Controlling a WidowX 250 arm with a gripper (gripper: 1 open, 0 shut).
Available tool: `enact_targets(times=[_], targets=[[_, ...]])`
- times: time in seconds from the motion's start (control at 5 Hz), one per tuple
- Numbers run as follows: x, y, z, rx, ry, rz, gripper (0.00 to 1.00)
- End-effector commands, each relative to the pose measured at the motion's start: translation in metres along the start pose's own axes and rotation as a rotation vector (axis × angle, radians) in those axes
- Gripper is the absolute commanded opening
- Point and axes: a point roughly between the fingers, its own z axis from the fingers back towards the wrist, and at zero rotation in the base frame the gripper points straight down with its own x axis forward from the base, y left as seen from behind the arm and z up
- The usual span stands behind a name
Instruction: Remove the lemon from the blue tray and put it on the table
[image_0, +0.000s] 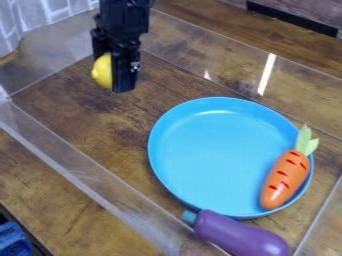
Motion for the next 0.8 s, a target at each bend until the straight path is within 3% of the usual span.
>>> enact_targets(times=[0.0,0.4,0.6], targets=[[0.01,0.012,0.025,0.046,-0.052,0.033,0.0],[0.014,0.022,0.03,0.055,-0.034,0.152,0.0],[0.011,0.019,0.021,0.06,-0.028,0.111,0.0]])
